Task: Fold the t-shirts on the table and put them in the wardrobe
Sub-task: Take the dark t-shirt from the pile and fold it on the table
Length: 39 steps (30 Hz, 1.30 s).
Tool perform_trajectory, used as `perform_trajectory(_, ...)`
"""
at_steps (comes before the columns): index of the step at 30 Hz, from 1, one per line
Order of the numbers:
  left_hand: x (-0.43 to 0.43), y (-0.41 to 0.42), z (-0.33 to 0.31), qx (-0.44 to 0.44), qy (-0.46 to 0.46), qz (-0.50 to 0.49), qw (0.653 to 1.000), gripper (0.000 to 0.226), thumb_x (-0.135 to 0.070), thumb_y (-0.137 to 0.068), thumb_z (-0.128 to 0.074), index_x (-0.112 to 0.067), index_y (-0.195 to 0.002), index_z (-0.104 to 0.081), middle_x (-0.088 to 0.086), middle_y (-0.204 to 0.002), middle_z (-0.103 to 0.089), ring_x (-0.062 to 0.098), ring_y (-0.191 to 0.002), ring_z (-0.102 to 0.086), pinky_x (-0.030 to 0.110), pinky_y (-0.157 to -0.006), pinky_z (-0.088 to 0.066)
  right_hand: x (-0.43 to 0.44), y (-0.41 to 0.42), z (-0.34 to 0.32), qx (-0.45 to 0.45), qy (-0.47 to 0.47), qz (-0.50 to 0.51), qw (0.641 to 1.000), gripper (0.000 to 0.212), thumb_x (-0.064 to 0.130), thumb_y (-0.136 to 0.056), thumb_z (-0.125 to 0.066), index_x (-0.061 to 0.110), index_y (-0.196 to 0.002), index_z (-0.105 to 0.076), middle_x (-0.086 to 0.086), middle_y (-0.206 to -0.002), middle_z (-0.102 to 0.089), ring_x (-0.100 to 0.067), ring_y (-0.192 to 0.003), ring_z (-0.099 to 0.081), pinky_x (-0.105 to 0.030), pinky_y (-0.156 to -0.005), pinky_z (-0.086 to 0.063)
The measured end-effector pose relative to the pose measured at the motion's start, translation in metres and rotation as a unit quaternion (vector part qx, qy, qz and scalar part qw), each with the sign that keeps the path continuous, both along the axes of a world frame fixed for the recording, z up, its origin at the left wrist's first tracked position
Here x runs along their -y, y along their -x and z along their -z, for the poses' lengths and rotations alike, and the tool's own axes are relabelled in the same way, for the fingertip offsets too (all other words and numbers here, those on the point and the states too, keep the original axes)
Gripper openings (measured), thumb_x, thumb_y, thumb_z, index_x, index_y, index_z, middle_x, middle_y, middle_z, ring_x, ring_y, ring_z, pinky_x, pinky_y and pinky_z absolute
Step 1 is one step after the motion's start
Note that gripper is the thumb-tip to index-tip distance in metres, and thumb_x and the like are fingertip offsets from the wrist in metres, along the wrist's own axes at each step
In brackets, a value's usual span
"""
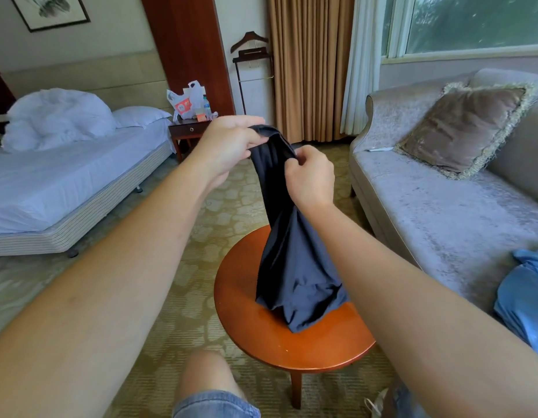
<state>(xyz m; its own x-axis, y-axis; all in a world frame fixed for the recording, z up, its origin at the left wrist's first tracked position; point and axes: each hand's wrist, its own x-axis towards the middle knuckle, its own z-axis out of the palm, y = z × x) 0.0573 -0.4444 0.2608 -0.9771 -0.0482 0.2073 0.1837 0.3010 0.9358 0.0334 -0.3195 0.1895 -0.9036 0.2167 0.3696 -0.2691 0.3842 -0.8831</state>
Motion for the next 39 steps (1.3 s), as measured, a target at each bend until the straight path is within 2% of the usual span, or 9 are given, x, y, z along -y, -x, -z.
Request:
perform_trajectory(5,0.011,0.013,0.012,0.011,-0.044,-0.035,0.998,0.041,0.003,-0.089,-0.049,-0.014,-0.124,-0.062,0.005,-0.124,-0.064,0.017,-0.118,-0.059,0.031,-0.1,-0.044,0.0,0.0,0.002,0.007,0.128,-0.103,0.986,0.017,0.008,-0.096,-0.04,0.01,-0.081,-0.047,0.003,-0.069,-0.044,-0.01,-0.063,-0.04,-0.028,-0.062,-0.034)
perform_trajectory(12,0.039,0.026,0.017,-0.008,-0.121,-0.108,0.987,0.064,0.005,-0.079,-0.047,-0.016,-0.14,-0.051,0.004,-0.139,-0.054,0.018,-0.125,-0.052,0.024,-0.08,-0.047,-0.02,-0.001,0.009,0.047,0.051,-0.221,0.973,0.024,0.023,-0.085,-0.072,0.003,-0.08,-0.061,0.002,-0.071,-0.06,-0.007,-0.063,-0.058,-0.022,-0.06,-0.043)
perform_trajectory(20,0.083,0.011,0.022,0.006,-0.089,-0.235,0.968,0.077,-0.004,-0.076,-0.05,-0.019,-0.15,-0.035,-0.001,-0.151,-0.04,0.019,-0.136,-0.039,0.04,-0.112,-0.037,-0.091,-0.008,0.025,0.261,-0.108,-0.283,0.917,0.007,0.008,-0.082,-0.07,0.005,-0.089,-0.072,-0.01,-0.083,-0.074,-0.023,-0.073,-0.07,-0.03,-0.072,-0.054)
perform_trajectory(23,0.087,0.005,0.023,0.011,-0.079,-0.244,0.967,0.073,-0.004,-0.08,-0.051,-0.017,-0.15,-0.036,-0.002,-0.153,-0.037,0.019,-0.138,-0.037,0.041,-0.114,-0.035,-0.118,-0.016,0.037,0.383,-0.18,-0.275,0.863,0.005,0.008,-0.091,-0.062,0.005,-0.088,-0.063,-0.012,-0.073,-0.064,-0.016,-0.057,-0.062,-0.025,-0.056,-0.048)
perform_trajectory(26,0.081,0.0,0.026,0.008,-0.091,-0.246,0.965,0.064,-0.002,-0.085,-0.052,-0.014,-0.147,-0.041,0.001,-0.15,-0.041,0.02,-0.135,-0.04,0.039,-0.112,-0.036,-0.142,-0.016,0.065,0.423,-0.204,-0.188,0.863,0.032,0.025,-0.099,-0.053,0.003,-0.123,-0.056,-0.013,-0.115,-0.066,-0.024,-0.103,-0.065,-0.032,-0.084,-0.051)
perform_trajectory(29,0.077,0.0,0.036,0.029,-0.091,-0.249,0.964,0.052,-0.002,-0.084,-0.053,-0.013,-0.134,-0.055,0.005,-0.136,-0.053,0.023,-0.123,-0.049,0.037,-0.104,-0.043,-0.148,-0.016,0.079,0.4,-0.045,-0.116,0.908,0.035,0.028,-0.103,-0.044,0.004,-0.129,-0.051,-0.013,-0.129,-0.059,-0.028,-0.112,-0.06,-0.043,-0.098,-0.048)
perform_trajectory(33,0.077,-0.002,0.039,0.031,-0.105,-0.253,0.961,0.022,-0.001,-0.081,-0.052,-0.02,-0.072,-0.048,0.004,-0.081,-0.046,0.019,-0.087,-0.042,0.03,-0.07,-0.037,-0.138,-0.012,0.063,0.287,0.067,-0.032,0.955,0.024,0.021,-0.103,-0.04,0.005,-0.103,-0.058,-0.017,-0.102,-0.06,-0.028,-0.086,-0.061,-0.043,-0.078,-0.056)
perform_trajectory(36,0.079,-0.007,0.026,0.019,-0.114,-0.25,0.961,0.024,-0.003,-0.081,-0.052,-0.021,-0.069,-0.042,0.004,-0.081,-0.044,0.018,-0.087,-0.041,0.031,-0.072,-0.036,-0.129,-0.014,0.034,0.257,0.134,-0.075,0.954,0.023,0.023,-0.103,-0.045,0.006,-0.097,-0.06,-0.014,-0.096,-0.064,-0.023,-0.079,-0.06,-0.032,-0.067,-0.05)
perform_trajectory(39,0.077,-0.013,0.007,0.013,-0.145,-0.243,0.959,0.023,-0.001,-0.085,-0.05,-0.018,-0.071,-0.046,0.0,-0.076,-0.046,0.021,-0.088,-0.045,0.031,-0.073,-0.041,-0.115,-0.02,-0.004,0.198,0.184,-0.102,0.957,0.019,0.019,-0.099,-0.053,0.005,-0.107,-0.063,-0.018,-0.119,-0.064,-0.028,-0.103,-0.062,-0.042,-0.088,-0.052)
